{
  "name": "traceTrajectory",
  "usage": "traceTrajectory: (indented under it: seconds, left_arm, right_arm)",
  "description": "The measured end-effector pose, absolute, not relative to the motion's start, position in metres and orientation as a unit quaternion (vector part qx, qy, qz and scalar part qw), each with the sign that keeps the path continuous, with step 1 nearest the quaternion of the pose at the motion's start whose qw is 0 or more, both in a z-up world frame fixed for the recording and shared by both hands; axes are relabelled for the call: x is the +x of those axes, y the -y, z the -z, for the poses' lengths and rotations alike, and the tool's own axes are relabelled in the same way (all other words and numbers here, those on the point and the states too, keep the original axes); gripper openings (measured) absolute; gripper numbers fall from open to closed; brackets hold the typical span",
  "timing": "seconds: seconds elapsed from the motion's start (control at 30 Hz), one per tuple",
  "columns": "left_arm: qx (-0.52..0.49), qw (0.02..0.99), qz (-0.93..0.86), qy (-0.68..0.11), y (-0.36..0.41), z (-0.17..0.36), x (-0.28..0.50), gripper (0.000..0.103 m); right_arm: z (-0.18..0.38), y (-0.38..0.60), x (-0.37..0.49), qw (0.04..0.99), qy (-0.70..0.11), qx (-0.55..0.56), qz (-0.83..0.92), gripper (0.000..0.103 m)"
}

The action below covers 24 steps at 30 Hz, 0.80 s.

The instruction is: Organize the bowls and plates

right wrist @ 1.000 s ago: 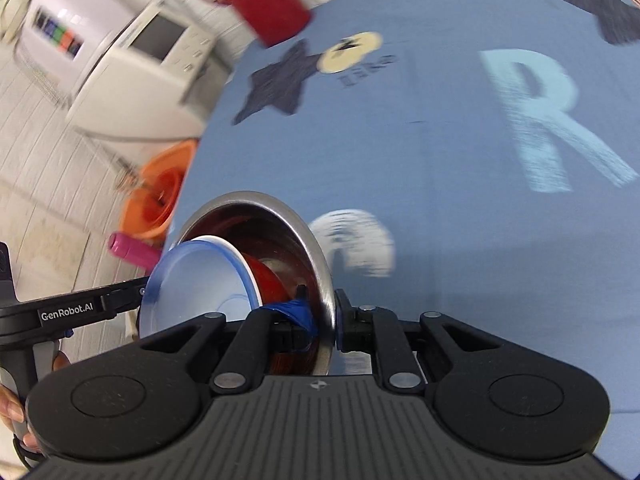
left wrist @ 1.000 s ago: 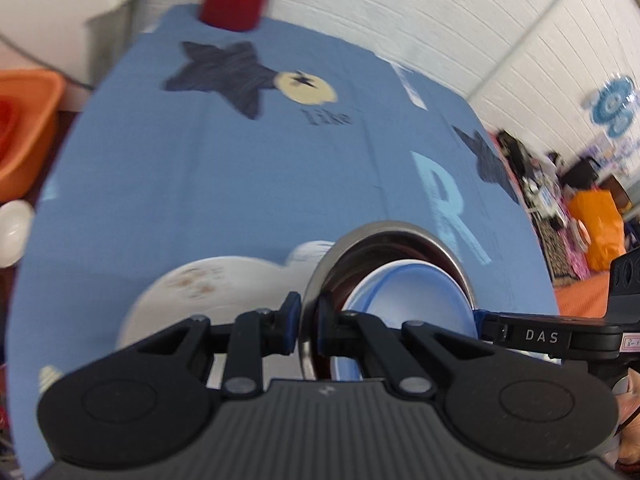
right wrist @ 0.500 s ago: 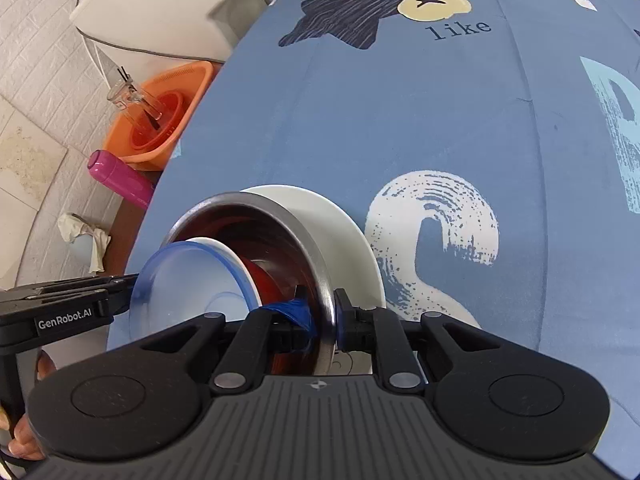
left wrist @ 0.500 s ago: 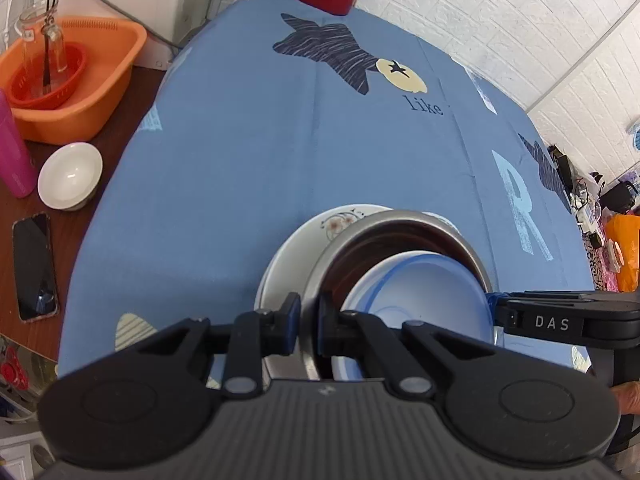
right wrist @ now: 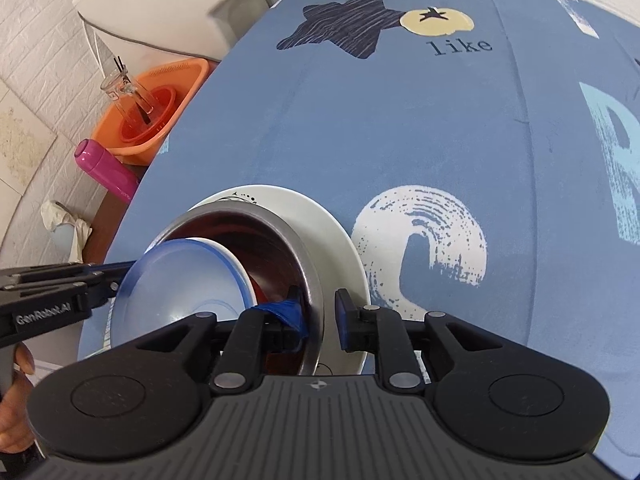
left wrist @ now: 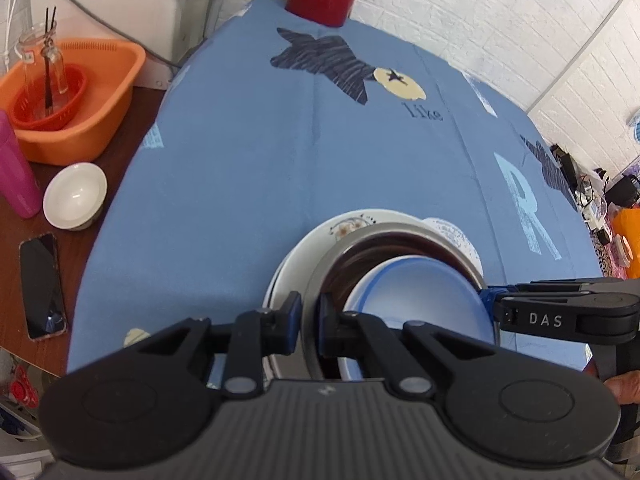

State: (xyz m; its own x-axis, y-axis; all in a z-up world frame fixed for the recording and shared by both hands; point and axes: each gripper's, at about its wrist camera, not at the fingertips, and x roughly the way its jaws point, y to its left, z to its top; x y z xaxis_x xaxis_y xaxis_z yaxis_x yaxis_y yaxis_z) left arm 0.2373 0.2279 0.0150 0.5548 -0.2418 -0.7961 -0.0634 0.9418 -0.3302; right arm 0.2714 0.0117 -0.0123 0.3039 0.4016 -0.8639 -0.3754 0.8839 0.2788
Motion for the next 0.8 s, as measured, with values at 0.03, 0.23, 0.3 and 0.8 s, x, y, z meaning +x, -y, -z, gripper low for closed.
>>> traceTrajectory:
  seconds: [0.03, 0.23, 0.3, 0.8]
  left_arm:
    - [-0.159, 0.871, 0.052, -0.462, -0.228, -0.019, 0.235, 0.0]
    - [-0.128, 0.904, 0.03, -0.407, -0.228, -0.046, 0.223, 0.064]
    - [-0.134, 0.905, 0.038, -0.403, -0.227, -0.052, 0.22, 0.064]
    - [-0.107, 0.933, 0.106, -0.327, -0.138, -0.089, 0.186, 0.069]
  right_arm:
    - [0.011, -0.011, 0.271, 0.809, -0.536, 0.009, -0.241, 0.002]
    - [0.004, -0.007, 0.268, 0.824, -0.515, 0.009, -0.235, 0.004]
    - [-0.002, -0.006, 0.267, 0.83, -0.506, 0.008, -0.235, 0.005]
    - [-0.021, 0.056, 0.216, 0.9, -0.391, 0.034, -0.187, 0.008]
